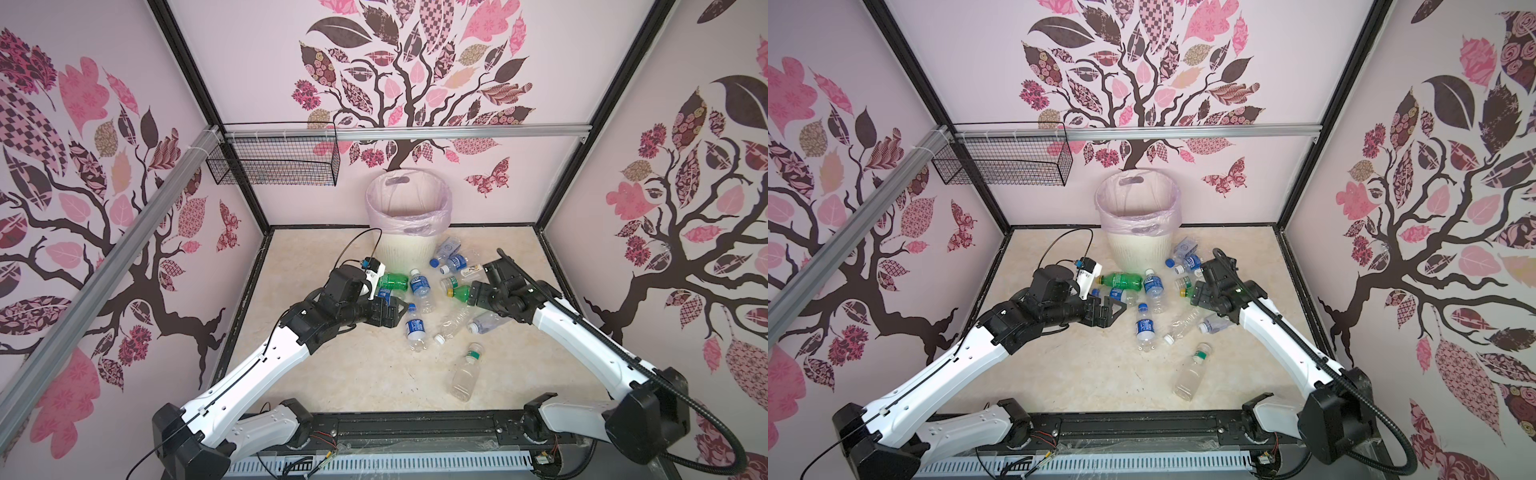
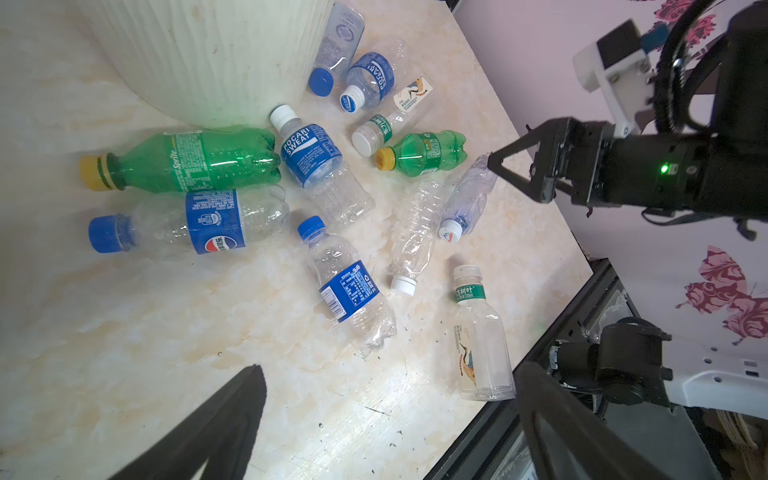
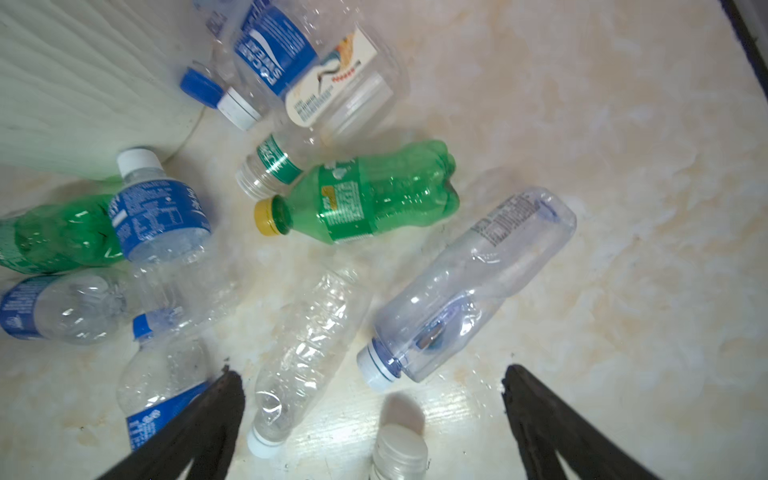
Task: Throw the plastic bottles in the bin
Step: 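Lower right gripper from the bin back toward the bottles, then lower right gripper onto the cap of the green-labelled clear bottle and close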
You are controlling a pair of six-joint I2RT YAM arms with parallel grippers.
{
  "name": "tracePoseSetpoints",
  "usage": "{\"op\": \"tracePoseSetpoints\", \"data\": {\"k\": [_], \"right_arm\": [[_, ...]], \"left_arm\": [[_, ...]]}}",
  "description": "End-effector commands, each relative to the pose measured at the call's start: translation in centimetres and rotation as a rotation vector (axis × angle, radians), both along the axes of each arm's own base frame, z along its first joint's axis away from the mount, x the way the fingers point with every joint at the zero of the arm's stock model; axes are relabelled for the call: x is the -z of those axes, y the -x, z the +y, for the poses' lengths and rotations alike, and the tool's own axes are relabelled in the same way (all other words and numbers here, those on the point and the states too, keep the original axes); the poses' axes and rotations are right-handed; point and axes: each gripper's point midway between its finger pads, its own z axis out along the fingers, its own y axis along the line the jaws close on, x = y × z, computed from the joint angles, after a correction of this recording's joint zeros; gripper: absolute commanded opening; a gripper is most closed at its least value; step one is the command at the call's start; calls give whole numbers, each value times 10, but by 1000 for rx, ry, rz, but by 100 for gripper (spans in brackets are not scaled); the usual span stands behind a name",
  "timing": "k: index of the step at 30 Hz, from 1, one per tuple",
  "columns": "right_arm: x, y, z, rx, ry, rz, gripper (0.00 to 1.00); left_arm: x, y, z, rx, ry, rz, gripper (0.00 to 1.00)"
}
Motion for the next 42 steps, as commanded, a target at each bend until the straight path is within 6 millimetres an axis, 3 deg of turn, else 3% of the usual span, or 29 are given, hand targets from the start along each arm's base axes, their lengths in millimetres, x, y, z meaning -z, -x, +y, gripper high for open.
{"op": "tracePoseSetpoints", "data": {"k": [1, 8, 16, 27, 42], "right_arm": [[10, 27, -5, 41, -44, 47, 100], [44, 61, 9, 20, -67, 135, 99], [86, 86, 39, 1, -218, 228, 91], [107, 83, 47, -8, -246, 235, 85], [124, 81, 51, -1, -273, 230, 61]], "left_arm": [[3, 3, -9, 25, 37, 14, 97], [15, 7, -15, 40, 43, 32, 97], [24, 10, -18, 53, 26, 49, 97], [27, 10, -22, 54, 16, 63, 97], [24, 11, -18, 38, 0, 60, 97]]}}
